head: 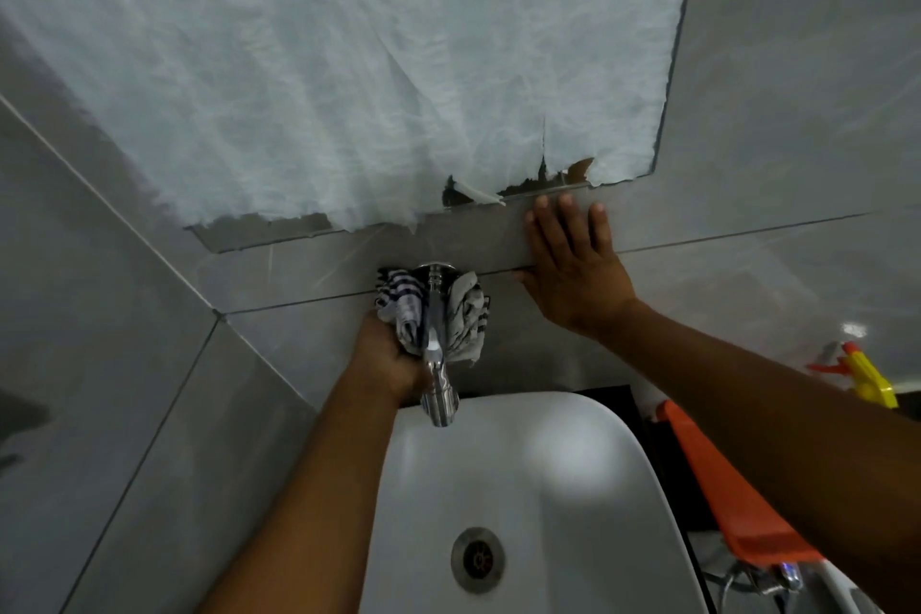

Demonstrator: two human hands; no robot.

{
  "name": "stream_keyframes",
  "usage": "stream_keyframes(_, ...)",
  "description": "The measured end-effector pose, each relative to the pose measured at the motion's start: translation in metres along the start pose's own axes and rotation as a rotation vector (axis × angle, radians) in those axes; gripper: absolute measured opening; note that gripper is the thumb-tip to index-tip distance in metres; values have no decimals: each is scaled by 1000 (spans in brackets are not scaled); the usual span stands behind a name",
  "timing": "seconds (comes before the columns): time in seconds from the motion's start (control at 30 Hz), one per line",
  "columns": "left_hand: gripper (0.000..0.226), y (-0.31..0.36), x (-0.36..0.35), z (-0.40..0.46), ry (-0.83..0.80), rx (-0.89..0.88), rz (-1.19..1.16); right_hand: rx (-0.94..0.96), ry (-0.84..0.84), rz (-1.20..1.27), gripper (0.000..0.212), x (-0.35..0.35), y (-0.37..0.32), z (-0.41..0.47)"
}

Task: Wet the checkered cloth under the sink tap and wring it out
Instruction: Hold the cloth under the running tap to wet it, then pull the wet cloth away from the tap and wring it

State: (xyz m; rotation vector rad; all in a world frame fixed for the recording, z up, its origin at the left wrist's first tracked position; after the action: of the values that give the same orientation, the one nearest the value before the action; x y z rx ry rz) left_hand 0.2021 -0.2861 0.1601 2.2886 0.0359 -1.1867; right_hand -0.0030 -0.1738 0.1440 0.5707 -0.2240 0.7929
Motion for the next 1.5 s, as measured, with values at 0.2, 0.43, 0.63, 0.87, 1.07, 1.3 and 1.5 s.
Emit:
stream_keyframes(0.2, 48, 0, -4, -18, -38, -23, 293, -5, -38, 12, 81, 3, -1, 1)
stream_keyframes(0.43, 68, -71, 49, -61, -7, -182, -6, -26, -132, 34, 81, 14, -2, 5)
stream_keyframes(0.63, 73, -92, 43, -72, 34, -48, -155, -80, -361, 144, 87, 39, -10, 11)
stream_keyframes(0.87, 48, -100, 43, -90, 45, -15, 72, -576, -1084, 1043, 77, 131, -60, -10)
stream_keyframes(1.07, 46, -113, 55, -110, 123, -116, 263, -866, -1498, 1591, 51, 182, -87, -46)
stream_keyframes(1.3, 46, -117, 58, -124, 228, -47, 532, -1057, -1361, 1649, 14, 174, -37, -85)
stream_keyframes(1.5, 33, -160, -16, -84, 162, 1, 795, -1326, -1203, 1720, 15, 168, 35, -145)
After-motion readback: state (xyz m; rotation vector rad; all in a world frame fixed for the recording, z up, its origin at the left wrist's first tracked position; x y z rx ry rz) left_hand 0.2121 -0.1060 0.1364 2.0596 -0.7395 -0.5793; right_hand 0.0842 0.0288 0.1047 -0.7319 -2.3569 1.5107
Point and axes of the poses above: each hand's wrist, its own z-axis towards the middle knuckle, its own x-axis out of the back of the hand, y = z × x, the point moved 3 cm from there along z, towards the middle knuckle, and after that the axes turned 12 degrees about -z, right-handed, at the moved point
